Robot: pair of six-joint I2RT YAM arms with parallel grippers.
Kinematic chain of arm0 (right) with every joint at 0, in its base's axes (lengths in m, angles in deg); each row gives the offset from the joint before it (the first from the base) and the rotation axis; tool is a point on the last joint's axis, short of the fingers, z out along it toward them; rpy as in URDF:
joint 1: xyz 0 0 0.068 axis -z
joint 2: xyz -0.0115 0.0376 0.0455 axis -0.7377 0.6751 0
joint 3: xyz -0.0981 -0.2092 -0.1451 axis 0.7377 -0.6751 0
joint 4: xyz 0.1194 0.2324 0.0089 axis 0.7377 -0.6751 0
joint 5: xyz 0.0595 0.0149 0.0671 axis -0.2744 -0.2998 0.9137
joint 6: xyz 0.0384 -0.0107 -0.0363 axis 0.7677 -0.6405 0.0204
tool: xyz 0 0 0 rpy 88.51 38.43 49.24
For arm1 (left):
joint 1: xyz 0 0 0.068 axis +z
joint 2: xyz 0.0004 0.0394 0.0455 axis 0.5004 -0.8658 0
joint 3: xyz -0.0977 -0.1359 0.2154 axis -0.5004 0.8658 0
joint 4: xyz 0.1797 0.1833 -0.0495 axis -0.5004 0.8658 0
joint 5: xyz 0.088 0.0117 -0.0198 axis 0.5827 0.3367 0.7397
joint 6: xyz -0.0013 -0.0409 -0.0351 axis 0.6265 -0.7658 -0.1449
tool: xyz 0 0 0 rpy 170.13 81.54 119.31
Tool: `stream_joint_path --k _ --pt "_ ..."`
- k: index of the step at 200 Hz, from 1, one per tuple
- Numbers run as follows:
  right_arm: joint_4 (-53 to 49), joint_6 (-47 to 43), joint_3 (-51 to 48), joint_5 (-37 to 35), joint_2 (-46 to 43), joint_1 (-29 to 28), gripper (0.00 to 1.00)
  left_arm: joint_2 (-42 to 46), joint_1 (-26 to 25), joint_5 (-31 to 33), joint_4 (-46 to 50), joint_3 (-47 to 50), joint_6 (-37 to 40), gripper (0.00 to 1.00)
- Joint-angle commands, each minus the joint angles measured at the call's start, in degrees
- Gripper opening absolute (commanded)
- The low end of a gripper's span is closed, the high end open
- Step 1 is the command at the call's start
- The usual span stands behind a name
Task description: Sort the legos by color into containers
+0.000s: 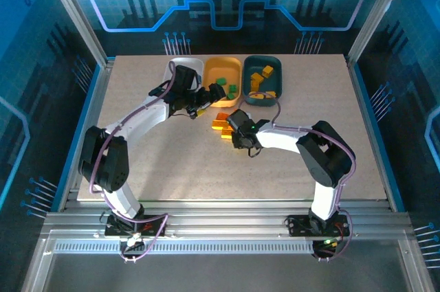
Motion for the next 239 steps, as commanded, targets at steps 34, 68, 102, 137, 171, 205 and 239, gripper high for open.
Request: stream_joint_path --k 34,68,102,137,171,205,239 --pt "-1.17 -3.96 -1.07 -4.82 -9.29 1.74 0.32 1.7 1.2 -3.64 -0.47 0.4 -0.16 0.99" --pt "-2.07 -7.18 4.51 -4.64 -11.49 9.12 0.32 1.03 2.33 -8.66 -5.66 2.81 -4.5 0.99" --pt "-4.5 -6.88 17.52 -0.83 -1.29 18.85 0.33 -2.82 1.82 -16.76 -11.95 3.19 -8.94 0.99" --pt "-9.07 -7.04 33.8 2.15 10.94 23.44 0.34 -4.66 0.05 -19.46 -13.52 2.82 -9.82 0.99" --pt "-15.72 -7.71 46.88 2.51 19.81 24.35 0.47 -5.01 0.19 -19.48 -12.82 2.52 -9.66 0.99" --pt "-16.71 -7.93 48.58 2.02 18.67 24.17 0.62 -4.85 0.4 -19.57 -12.45 2.25 -9.59 0.99" --pt "-10.11 -7.55 33.54 1.25 6.02 20.38 0.63 -3.14 2.25 -17.99 -12.26 3.02 -9.75 0.99"
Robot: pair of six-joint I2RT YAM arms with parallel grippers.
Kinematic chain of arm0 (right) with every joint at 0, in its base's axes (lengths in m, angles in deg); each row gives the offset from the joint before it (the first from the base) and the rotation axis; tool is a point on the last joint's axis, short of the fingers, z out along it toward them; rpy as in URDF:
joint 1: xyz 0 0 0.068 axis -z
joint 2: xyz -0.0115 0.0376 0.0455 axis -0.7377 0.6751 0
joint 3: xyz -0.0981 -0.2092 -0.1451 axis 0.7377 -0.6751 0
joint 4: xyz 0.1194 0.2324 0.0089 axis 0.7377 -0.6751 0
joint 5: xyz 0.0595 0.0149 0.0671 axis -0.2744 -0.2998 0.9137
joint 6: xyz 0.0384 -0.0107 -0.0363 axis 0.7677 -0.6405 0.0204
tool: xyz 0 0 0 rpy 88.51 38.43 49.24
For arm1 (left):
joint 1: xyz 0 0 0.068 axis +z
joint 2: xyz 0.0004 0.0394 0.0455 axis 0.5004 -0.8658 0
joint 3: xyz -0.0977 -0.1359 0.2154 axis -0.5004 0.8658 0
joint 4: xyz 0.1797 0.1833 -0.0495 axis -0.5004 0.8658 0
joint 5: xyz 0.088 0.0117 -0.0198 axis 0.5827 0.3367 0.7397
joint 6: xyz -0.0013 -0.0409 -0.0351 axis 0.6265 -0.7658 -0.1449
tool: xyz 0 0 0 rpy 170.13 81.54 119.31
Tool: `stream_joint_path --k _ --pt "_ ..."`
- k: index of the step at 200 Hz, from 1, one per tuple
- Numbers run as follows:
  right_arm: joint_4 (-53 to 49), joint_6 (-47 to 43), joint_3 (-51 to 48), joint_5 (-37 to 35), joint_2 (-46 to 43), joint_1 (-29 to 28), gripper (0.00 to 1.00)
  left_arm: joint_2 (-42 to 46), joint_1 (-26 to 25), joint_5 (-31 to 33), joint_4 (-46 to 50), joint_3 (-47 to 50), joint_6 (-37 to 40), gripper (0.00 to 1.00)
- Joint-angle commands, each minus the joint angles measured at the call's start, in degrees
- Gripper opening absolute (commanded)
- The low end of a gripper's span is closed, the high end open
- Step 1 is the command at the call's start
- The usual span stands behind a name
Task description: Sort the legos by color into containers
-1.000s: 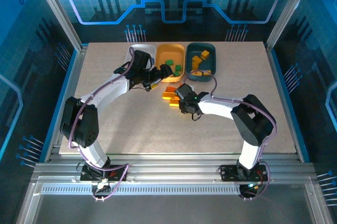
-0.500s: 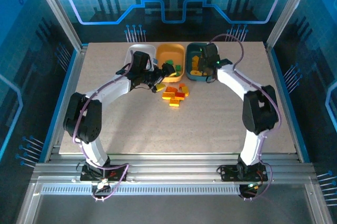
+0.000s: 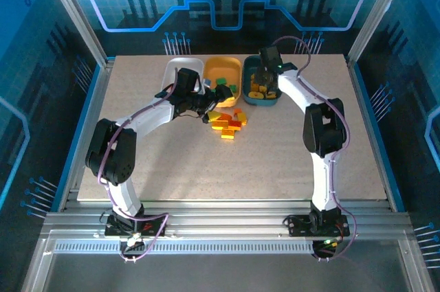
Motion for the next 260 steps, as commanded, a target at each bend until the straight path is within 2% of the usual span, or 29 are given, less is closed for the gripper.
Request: stream_joint_path --k 1,34,59,91,131,160,196,226,260 --pt "2.94 0.15 -9.82 -0.3 -11.26 -3.71 0.63 1.72 1.81 -0.35 -0.1 0.47 -0.57 0.99" --pt "9.54 4.4 -29.75 -5.4 -21.78 -16.74 0.69 4.07 7.32 3.1 0.12 2.95 -1.89 0.99" --pt "11.47 12.94 -37.93 -2.41 -22.45 -23.5 0.75 5.1 11.94 4.96 0.05 4.14 -2.52 0.99" --pt "10.57 14.57 -35.58 -1.62 -16.74 -29.13 0.86 5.44 14.12 5.18 0.02 4.22 -2.15 0.99" --pt "8.92 15.16 -30.02 -3.8 -9.31 -29.58 0.87 5.71 14.16 5.56 1.01 3.71 -1.12 0.99" --pt "7.49 15.21 -25.88 -6.13 -5.52 -28.91 0.82 5.74 14.12 5.38 0.65 3.91 -1.37 0.99" --pt "6.75 15.95 -25.11 -6.27 -4.15 -28.8 0.63 5.79 14.11 4.94 0.43 3.86 -1.47 0.99" --pt "8.31 15.2 -28.66 -7.5 -6.86 -29.72 0.46 5.89 14.12 4.91 0.45 3.71 -1.47 0.99" --pt "8.5 13.12 -33.0 -6.96 -13.78 -31.89 0.41 5.89 14.12 4.49 -0.3 4.04 -2.05 0.99"
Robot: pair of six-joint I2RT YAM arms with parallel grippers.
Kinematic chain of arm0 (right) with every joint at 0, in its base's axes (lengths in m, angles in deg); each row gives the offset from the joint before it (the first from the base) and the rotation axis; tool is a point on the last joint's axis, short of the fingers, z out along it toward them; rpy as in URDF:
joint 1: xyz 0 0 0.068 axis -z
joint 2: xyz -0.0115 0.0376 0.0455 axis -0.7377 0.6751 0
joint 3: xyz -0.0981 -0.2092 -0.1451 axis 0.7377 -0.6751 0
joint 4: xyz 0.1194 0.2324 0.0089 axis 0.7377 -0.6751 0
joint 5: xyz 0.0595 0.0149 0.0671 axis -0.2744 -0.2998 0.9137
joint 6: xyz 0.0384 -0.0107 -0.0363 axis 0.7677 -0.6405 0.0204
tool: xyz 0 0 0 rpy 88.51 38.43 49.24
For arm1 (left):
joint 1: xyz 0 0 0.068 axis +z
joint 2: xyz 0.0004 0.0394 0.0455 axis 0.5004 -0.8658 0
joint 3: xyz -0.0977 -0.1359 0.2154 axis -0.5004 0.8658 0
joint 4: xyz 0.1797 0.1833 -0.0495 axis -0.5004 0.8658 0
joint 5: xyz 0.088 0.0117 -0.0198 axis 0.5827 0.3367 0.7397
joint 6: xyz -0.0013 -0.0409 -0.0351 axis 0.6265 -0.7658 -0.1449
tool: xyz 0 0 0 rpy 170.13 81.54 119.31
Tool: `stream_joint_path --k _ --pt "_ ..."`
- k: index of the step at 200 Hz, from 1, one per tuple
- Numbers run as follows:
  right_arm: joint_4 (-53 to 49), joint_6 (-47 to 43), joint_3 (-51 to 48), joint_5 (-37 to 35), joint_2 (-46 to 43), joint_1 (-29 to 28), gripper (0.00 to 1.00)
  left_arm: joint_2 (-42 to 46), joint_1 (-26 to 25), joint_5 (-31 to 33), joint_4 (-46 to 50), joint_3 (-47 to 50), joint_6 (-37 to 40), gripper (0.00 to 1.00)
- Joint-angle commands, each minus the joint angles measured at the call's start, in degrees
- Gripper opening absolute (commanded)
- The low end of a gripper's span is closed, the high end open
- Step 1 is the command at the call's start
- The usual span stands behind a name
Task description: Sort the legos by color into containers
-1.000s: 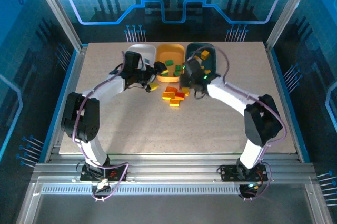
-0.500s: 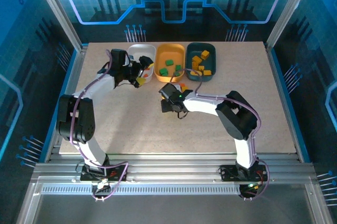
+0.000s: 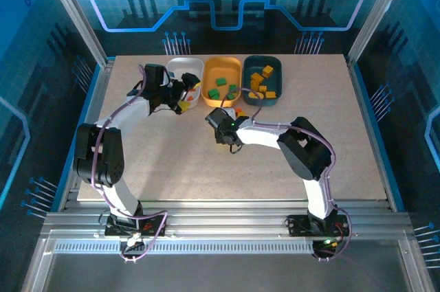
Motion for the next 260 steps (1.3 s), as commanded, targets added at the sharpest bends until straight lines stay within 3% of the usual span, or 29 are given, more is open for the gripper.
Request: stream_joint_path --k 1,26,45,79,114,170,199,227,260 --pt "-0.94 -1.58 -3.24 -0.96 -6.33 -2.37 0.41 2.13 0.06 -0.54 -0.4 0.69 -0.64 0.99" --pt "-2.26 -5.65 -5.69 -12.56 -13.17 -5.75 0.42 1.67 -0.35 -1.74 -1.77 0.91 -1.57 0.99" --pt "-2.52 -8.93 -5.83 -14.91 -17.04 -2.19 0.43 0.78 -1.68 -2.59 -2.12 0.64 -1.94 0.99" --pt "0.82 -13.15 -4.32 -7.89 -19.62 10.44 0.43 -1.15 -5.89 -3.62 -1.15 -0.52 -0.94 0.99" --pt "-1.37 -14.6 7.63 4.86 -8.81 22.31 0.44 -2.07 -8.62 -3.64 0.92 -1.75 0.65 0.99" --pt "-10.0 -14.14 29.63 11.16 9.24 29.82 0.48 -3.27 -9.34 -4.1 1.61 -2.51 1.29 0.99" --pt "-13.5 -13.73 35.41 11.73 12.4 30.96 0.69 -3.75 -9.56 -4.17 1.87 -2.71 1.47 0.99" --pt "-8.38 -13.84 25.78 11.42 3.6 30.75 0.73 -4.04 -10.29 -3.81 2.8 -3.26 2.61 0.99" --pt "2.84 -12.41 0.72 9.58 -14.81 28.36 0.74 -4.78 -12.05 -1.41 7.53 -5.36 6.45 0.98"
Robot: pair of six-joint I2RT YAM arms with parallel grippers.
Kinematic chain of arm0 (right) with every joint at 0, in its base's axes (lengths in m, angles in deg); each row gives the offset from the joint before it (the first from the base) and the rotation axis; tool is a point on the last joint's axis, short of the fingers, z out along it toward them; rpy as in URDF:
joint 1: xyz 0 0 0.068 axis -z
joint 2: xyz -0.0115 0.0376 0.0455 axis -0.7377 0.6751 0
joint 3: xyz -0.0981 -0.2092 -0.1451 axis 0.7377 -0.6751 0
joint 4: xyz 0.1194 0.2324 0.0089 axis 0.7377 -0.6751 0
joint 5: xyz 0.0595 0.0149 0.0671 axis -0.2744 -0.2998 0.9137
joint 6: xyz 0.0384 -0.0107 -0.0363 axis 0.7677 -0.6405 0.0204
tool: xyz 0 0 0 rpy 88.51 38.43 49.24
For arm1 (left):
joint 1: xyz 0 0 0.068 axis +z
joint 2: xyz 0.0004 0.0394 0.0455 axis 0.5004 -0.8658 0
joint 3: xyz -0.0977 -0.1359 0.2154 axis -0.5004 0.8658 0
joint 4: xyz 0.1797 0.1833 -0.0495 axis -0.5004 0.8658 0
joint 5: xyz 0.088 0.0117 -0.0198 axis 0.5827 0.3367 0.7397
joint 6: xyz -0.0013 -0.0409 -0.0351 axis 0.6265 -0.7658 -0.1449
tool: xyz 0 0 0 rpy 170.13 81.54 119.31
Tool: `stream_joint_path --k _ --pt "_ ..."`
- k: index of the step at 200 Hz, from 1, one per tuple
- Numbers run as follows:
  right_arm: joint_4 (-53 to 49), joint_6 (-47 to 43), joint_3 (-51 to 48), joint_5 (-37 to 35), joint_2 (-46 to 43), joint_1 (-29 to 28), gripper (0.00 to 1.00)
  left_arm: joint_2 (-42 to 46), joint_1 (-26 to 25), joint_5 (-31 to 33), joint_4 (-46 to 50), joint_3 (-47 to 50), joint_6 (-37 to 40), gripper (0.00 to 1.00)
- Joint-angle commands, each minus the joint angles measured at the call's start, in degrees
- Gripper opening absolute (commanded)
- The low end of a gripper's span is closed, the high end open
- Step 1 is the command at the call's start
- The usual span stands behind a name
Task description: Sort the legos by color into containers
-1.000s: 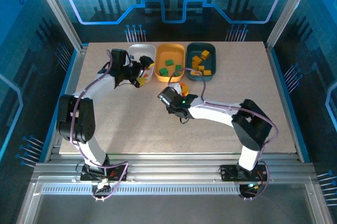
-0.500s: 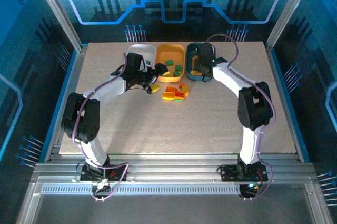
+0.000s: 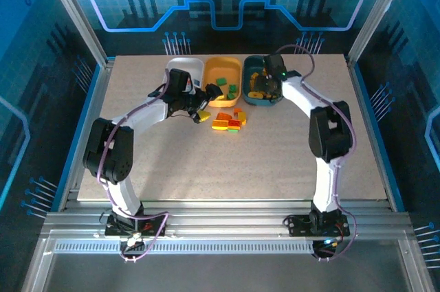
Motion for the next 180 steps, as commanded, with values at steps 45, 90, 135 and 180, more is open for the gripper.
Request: stream_joint_path --k 45,90,135,180 --pt "12.4 6.71 -41.07 -7.83 -37.48 -11.3 0.77 -2.48 -5.4 10.45 16.68 -8.92 13.27 0.95" --pt "13.0 8.16 -47.41 -17.11 -45.81 -16.34 0.78 -5.76 -12.02 30.41 28.55 -17.93 22.51 0.94" --pt "15.61 14.08 -52.91 -20.06 -48.51 -16.31 0.82 -11.5 -19.74 45.36 34.66 -26.02 25.53 0.97" --pt "12.98 15.63 -52.1 -18.46 -48.53 -14.34 0.83 -20.72 -24.3 56.2 42.06 -35.68 25.95 0.99"
